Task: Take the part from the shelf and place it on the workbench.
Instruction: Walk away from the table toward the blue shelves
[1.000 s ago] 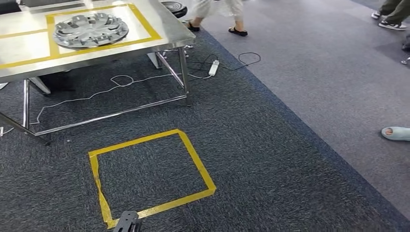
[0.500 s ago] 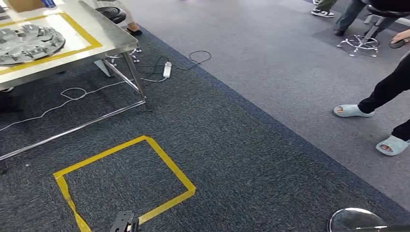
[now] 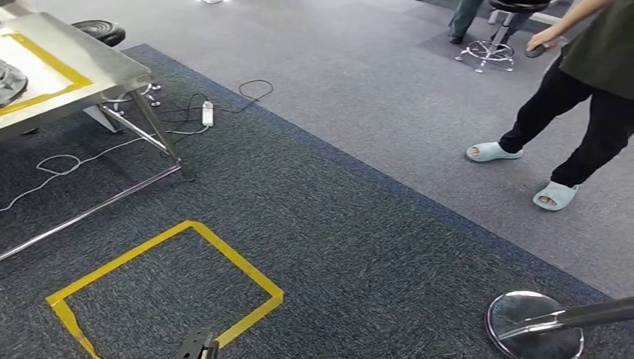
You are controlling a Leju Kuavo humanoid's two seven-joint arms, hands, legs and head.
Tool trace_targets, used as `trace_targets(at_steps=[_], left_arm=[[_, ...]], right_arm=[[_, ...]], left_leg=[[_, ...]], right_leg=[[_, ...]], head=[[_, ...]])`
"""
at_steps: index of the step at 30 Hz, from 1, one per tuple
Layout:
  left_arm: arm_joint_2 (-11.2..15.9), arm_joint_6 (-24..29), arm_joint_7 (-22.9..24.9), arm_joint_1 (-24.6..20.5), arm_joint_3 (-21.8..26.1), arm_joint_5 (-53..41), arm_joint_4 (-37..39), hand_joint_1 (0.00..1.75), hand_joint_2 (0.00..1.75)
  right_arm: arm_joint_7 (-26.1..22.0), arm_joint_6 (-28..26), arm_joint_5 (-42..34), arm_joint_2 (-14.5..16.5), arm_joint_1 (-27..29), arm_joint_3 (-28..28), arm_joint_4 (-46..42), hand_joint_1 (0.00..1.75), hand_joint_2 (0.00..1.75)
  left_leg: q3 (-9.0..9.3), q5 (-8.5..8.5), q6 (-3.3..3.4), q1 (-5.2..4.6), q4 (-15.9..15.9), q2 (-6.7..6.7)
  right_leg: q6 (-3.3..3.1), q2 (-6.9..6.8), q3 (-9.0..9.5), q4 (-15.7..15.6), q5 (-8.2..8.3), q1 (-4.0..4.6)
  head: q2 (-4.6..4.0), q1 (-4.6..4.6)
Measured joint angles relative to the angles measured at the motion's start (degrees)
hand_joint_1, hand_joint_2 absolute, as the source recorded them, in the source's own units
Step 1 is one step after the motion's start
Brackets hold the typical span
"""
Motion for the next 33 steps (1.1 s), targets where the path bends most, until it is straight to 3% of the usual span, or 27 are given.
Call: trace_targets(at_steps=[3,5,7,8,9,10,12,14,16,17,18,19,20,22,24,25,26,29,31,33], left_arm=[[0.0,0.2,0.1,-0.1,0.0,0.0,0.0,0.0,0.0],[0.0,0.5,0.2,-0.2,0.0,0.0,0.0,0.0,0.0],[0.1,0.5,0.3,-0.1,0.0,0.3,0.0,0.0,0.0],[0.1,0.4,0.3,-0.1,0.1,0.6,0.0,0.0,0.0],[0.2,0.2,0.3,0.0,0.2,1.0,0.0,0.0,0.0],[0.2,0.0,0.3,0.0,0.3,1.2,0.0,0.0,0.0],[0.3,-0.1,0.1,0.0,0.5,1.6,0.0,0.0,0.0],[0.3,-0.3,0.0,-0.1,0.5,1.7,0.0,0.0,0.0],[0.2,-0.4,0.0,-0.2,0.5,1.4,0.0,0.0,0.0],[0.2,-0.4,0.0,-0.2,0.5,1.3,0.0,0.0,0.0],[0.2,-0.4,0.0,-0.2,0.5,1.1,0.0,0.0,0.0],[0.1,-0.4,0.0,-0.3,0.5,1.0,0.0,0.0,0.0],[0.1,-0.4,0.0,-0.2,0.5,1.0,0.0,0.0,0.0],[0.1,-0.4,0.0,-0.1,0.6,0.8,0.0,0.0,0.0],[0.1,-0.4,0.0,0.1,0.6,0.8,0.0,0.0,0.0],[0.1,-0.4,0.0,0.1,0.6,0.8,0.0,0.0,0.0],[0.1,-0.4,0.0,0.1,0.6,0.8,0.0,0.0,0.0],[0.1,-0.4,0.0,0.1,0.6,0.8,0.0,0.0,0.0],[0.1,-0.4,0.0,0.0,0.6,0.8,0.0,0.0,0.0],[0.1,-0.4,0.0,-0.1,0.6,0.8,0.0,0.0,0.0]], right_arm=[[0.0,0.0,0.0,0.1,0.0,0.0,0.0,0.0,0.0],[0.1,0.1,0.2,0.1,0.0,0.0,0.0,0.0,0.0],[0.1,0.2,0.5,0.1,-0.2,0.0,0.0,0.0,0.0],[0.2,0.2,0.7,0.2,-0.2,0.0,0.0,0.0,0.0],[0.3,0.3,1.0,0.2,-0.2,0.0,0.0,0.0,0.0],[0.4,0.3,1.2,0.2,-0.1,0.0,0.0,0.0,0.0],[0.5,0.4,1.4,0.3,-0.1,0.1,0.0,0.0,0.0],[0.5,0.4,1.3,0.4,-0.3,0.1,0.0,0.0,0.0],[0.4,0.3,1.1,0.4,-0.2,0.1,0.0,0.0,0.0],[0.3,0.3,1.0,0.5,-0.1,0.1,0.0,0.0,0.0],[0.3,0.3,1.0,0.5,0.1,0.1,0.0,0.0,0.0],[0.3,0.3,0.9,0.5,0.2,0.1,0.0,0.0,0.0],[0.4,0.3,0.9,0.5,0.2,0.0,0.0,0.0,0.0],[0.4,0.3,0.8,0.5,0.0,0.0,0.0,0.0,0.0],[0.4,0.3,0.7,0.4,-0.1,0.0,0.0,0.0,0.0],[0.4,0.3,0.6,0.4,0.0,0.0,0.0,0.0,0.0],[0.4,0.3,0.6,0.4,0.1,0.0,0.0,0.0,0.0],[0.4,0.3,0.6,0.5,0.0,0.0,0.0,0.0,0.0],[0.4,0.3,0.6,0.5,-0.1,0.0,0.0,0.0,0.0],[0.4,0.3,0.6,0.5,0.0,0.0,0.0,0.0,0.0]], left_leg=[[0.27,-0.33,-0.89,0.06,-0.1,0.9],[-0.89,-2.49,-1.42,0.23,2.8,-1.27],[-4.55,-6.22,-1.55,0.28,10.2,-4.07],[-6.52,-7.5,-1.53,0.27,13.8,-4.65],[-7.9,-7.78,-1.49,0.26,16.1,-4.92],[-8.28,-6.81,-1.42,0.26,16.2,-5.07],[-6.11,-2.5,-1.25,0.37,10.5,-5.96],[-2.97,0.65,-1.09,0.66,3.3,-8.64],[-1.83,1.13,-0.67,0.69,0.4,-10.01],[-1.82,1.21,-0.31,0.67,0.3,-9.45],[-1.75,1.38,0.11,0.66,0.2,-8.82],[-1.68,1.55,0.55,0.69,0.1,-8.15],[-1.64,1.66,0.93,0.73,0.0,-7.37],[-1.62,1.65,1.35,0.57,-0.1,-5.61],[-1.61,1.56,1.39,0.49,-0.1,-3.78],[-1.56,1.48,1.32,0.49,-0.1,-2.94],[-1.44,1.37,1.2,0.51,-0.1,-2.18],[-0.78,0.74,0.42,0.32,0.0,-0.17],[-0.39,0.51,-0.21,0.06,0.0,0.81],[-0.13,0.41,-0.82,0.17,-0.2,1.34]], right_leg=[[-0.99,1.85,-0.36,-0.3,0.19,0.13],[-1.62,3.31,-0.41,-0.6,0.52,-0.13],[-2.02,4.83,-0.57,-0.7,0.7,-0.24],[-2.14,5.66,-0.65,-0.7,0.73,-0.24],[-2.18,6.52,-0.69,-0.7,0.77,-0.23],[-2.15,7.4,-0.69,-0.7,0.82,-0.25],[-1.89,9.21,-0.66,-0.7,1.0,-0.38],[-1.33,10.88,-0.88,-0.5,1.17,-0.36],[-0.58,12.14,-1.27,-0.6,1.43,-0.41],[-0.23,12.68,-1.5,-0.8,1.61,-0.55],[0.03,12.33,-1.68,-0.8,1.66,-0.6],[0.25,10.98,-2.1,-0.1,1.2,-0.55],[0.45,9.1,-2.99,1.8,-0.01,-0.48],[0.84,5.48,-6.28,9.1,-4.13,-0.42],[1.18,4.69,-9.17,15.7,-6.91,-0.56],[1.28,4.54,-9.09,16.1,-6.68,-0.61],[1.31,4.25,-7.74,14.0,-5.42,-0.65],[1.05,1.14,-0.95,2.5,-1.07,-0.47],[0.42,0.57,0.43,0.0,-0.54,-0.22],[-0.42,1.93,0.16,-0.1,-0.29,-0.21]], head=[[0.0,-0.08],[0.0,-0.3],[0.0,-0.54],[0.0,-0.57],[0.0,-0.59],[0.0,-0.58],[0.0,-0.6],[0.0,-0.6],[0.0,-0.67],[0.0,-0.69],[0.0,-0.72],[0.0,-0.53],[0.0,-0.3],[0.0,0.09],[0.0,0.1],[0.0,0.12],[0.0,0.11],[0.0,0.08],[0.0,0.01],[0.0,-0.01]])
